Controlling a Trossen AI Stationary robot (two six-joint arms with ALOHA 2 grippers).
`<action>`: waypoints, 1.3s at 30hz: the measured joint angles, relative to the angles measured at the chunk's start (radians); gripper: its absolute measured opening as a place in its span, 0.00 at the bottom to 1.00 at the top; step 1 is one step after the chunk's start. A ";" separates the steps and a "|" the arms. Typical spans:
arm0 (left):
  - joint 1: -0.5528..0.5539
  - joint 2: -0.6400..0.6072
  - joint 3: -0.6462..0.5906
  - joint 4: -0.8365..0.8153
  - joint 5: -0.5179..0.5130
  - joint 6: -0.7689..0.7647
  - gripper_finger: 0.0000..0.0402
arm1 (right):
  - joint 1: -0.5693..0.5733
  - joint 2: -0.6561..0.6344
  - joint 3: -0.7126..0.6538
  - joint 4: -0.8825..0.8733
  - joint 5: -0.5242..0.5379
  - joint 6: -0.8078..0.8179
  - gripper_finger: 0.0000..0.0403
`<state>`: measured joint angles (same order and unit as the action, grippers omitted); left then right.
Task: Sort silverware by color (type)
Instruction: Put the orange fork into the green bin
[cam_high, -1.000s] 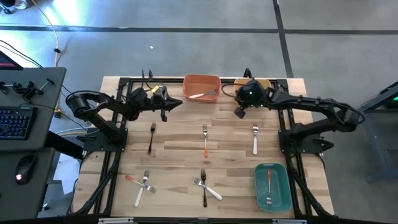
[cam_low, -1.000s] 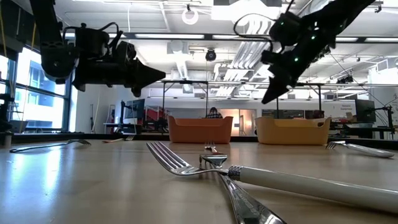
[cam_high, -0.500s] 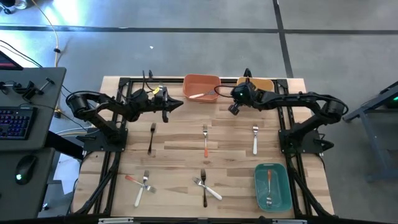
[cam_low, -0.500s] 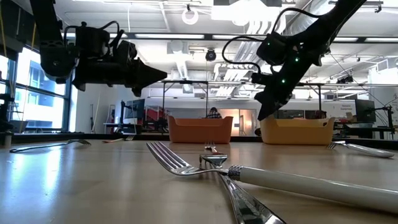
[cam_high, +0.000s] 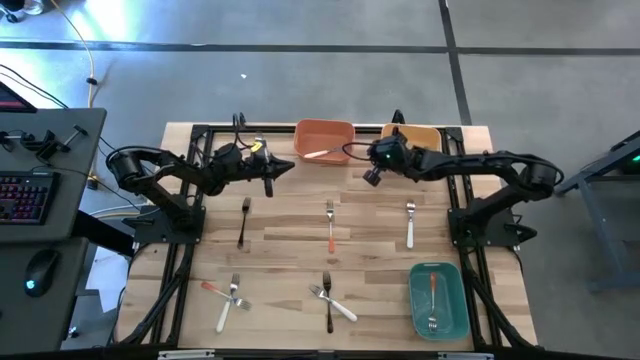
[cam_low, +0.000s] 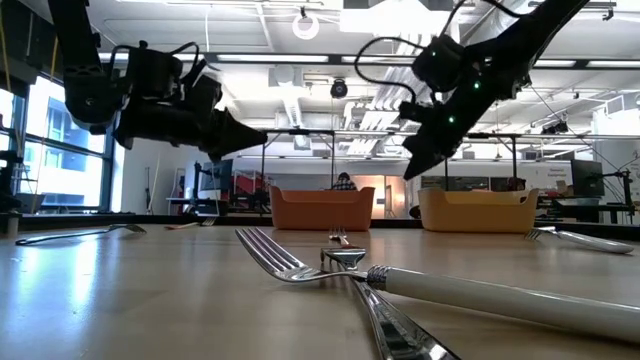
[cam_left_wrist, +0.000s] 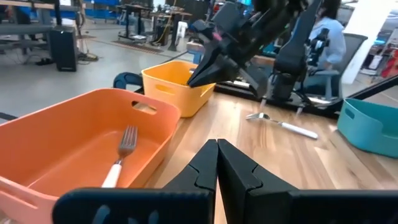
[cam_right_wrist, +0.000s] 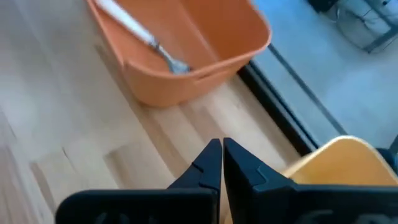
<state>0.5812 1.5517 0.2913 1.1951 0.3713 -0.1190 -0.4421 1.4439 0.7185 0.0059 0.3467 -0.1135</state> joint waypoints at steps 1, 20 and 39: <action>0.000 0.000 0.000 0.002 -0.001 -0.002 0.00 | 0.008 -0.007 0.000 0.012 0.002 0.000 0.00; -0.013 0.000 0.000 0.005 -0.001 0.010 0.00 | 0.123 -0.043 0.000 0.141 -0.002 -0.044 0.00; -0.020 0.000 0.000 0.006 0.001 0.078 0.00 | 0.115 -0.043 -0.185 0.467 -0.106 -0.055 0.00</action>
<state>0.5610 1.5517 0.2913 1.2015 0.3726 -0.0406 -0.3267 1.4008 0.5339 0.4733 0.2408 -0.1683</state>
